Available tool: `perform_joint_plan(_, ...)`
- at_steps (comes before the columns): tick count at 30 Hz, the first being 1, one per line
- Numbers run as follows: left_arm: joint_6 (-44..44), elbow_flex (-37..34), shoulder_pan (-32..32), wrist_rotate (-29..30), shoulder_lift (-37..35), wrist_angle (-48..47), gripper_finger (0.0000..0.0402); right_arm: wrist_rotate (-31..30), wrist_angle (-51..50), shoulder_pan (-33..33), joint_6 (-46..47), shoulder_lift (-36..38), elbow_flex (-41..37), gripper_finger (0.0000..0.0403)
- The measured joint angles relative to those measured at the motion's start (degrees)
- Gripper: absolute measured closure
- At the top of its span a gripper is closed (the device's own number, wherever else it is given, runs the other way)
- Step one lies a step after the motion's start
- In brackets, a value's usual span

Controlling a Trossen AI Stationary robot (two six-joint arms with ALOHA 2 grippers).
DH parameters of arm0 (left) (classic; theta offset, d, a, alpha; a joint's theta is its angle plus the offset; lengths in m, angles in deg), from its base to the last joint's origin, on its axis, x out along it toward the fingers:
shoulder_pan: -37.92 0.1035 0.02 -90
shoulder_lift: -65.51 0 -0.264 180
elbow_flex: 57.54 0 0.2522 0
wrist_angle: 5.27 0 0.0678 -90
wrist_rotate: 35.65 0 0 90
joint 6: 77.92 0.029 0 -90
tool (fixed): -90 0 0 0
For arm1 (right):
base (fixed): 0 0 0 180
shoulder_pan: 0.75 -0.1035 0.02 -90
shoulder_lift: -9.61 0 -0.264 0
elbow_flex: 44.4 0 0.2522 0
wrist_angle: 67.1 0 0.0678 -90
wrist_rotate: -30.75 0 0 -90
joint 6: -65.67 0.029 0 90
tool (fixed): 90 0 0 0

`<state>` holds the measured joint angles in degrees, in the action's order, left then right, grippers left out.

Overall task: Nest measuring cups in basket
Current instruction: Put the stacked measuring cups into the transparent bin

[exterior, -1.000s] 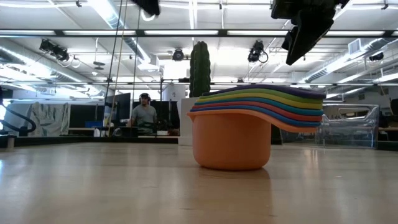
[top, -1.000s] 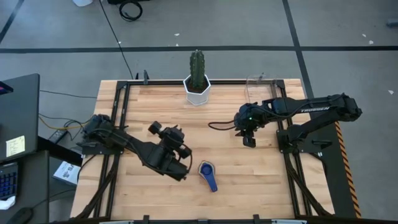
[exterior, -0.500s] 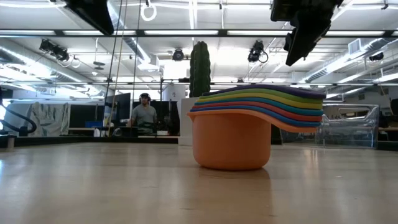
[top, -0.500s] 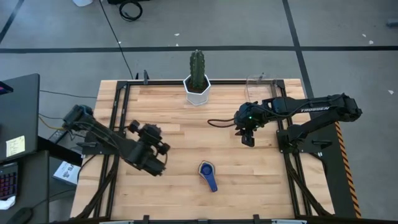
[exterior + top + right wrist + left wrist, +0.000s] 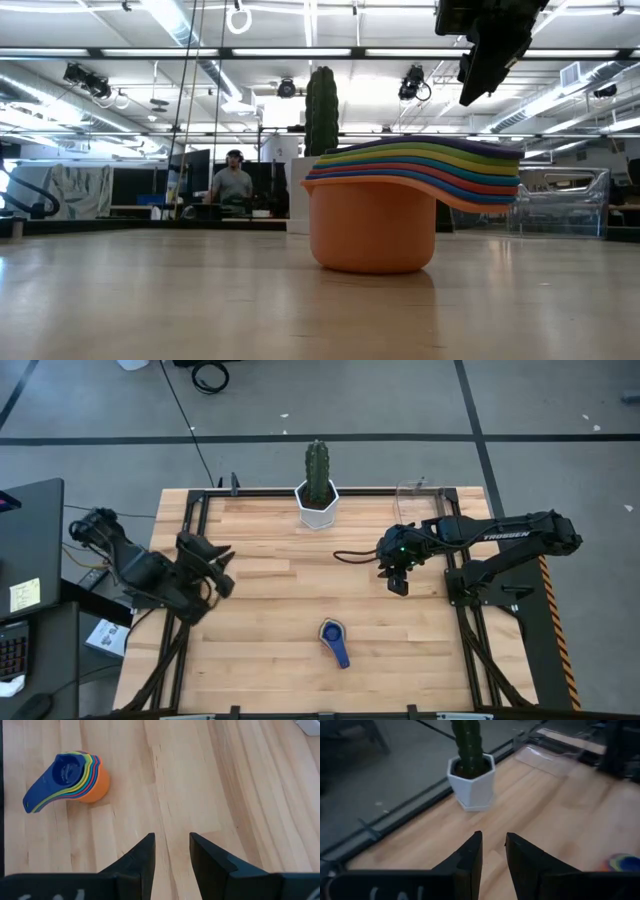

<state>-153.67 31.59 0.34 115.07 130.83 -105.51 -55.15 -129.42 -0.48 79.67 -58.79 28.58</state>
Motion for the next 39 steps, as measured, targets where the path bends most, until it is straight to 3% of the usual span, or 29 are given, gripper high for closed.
perform_joint_plan(4, 0.5, 0.0, -1.3, -3.2, -2.5, 0.3, 0.031, 0.0, 0.0, 0.0, 0.0, 0.0, 0.0, 0.0278)
perform_joint_plan(9, -1.4, 0.0, -1.3, -13.0, -4.0, 4.3, 0.031, 0.0, 0.0, 0.0, 0.0, 0.0, 0.0, 0.0278)
perform_joint_plan(12, 2.8, 0.0, -1.3, -9.3, -3.8, 8.0, 0.031, 0.0, 0.0, 0.0, 0.0, 0.0, 0.0, 0.0278)
perform_joint_plan(16, 16.8, 0.0, -1.3, -13.6, -3.8, 15.1, 0.031, 0.0, 0.0, 0.0, 0.0, 0.0, 0.0, 0.0278)
perform_joint_plan(22, 32.2, 0.0, -1.2, -15.4, -3.9, 24.2, 0.031, -0.1, 0.0, 0.0, 0.3, 0.0, 0.0, 0.0278)
perform_joint_plan(39, 47.9, -1.1, -1.3, -17.5, -3.9, 35.9, 0.031, 0.0, 0.0, 0.0, 1.5, 0.0, 0.0, 0.0278)
